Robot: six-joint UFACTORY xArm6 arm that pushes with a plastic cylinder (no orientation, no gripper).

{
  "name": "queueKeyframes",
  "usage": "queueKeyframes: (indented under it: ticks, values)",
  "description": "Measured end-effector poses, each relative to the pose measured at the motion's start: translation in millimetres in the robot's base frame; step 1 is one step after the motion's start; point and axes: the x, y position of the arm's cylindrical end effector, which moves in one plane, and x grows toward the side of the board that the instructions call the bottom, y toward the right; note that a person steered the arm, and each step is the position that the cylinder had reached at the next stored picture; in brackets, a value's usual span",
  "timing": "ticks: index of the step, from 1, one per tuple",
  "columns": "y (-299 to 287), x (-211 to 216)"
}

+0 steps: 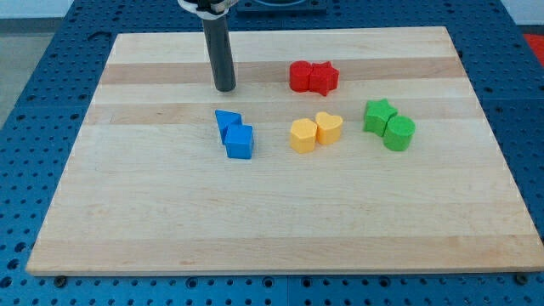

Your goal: Nudge the blue blocks towards left

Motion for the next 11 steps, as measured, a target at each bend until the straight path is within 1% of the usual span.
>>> queueKeyframes:
  ticks: [1, 2, 3, 4, 5, 6, 8, 10, 11]
  values:
    - [36, -11]
    - [36, -11]
    - [39, 6]
    - [39, 52]
    - [39, 65]
    - [39, 93]
    - [54, 92]
    - [51, 136]
    - [51, 136]
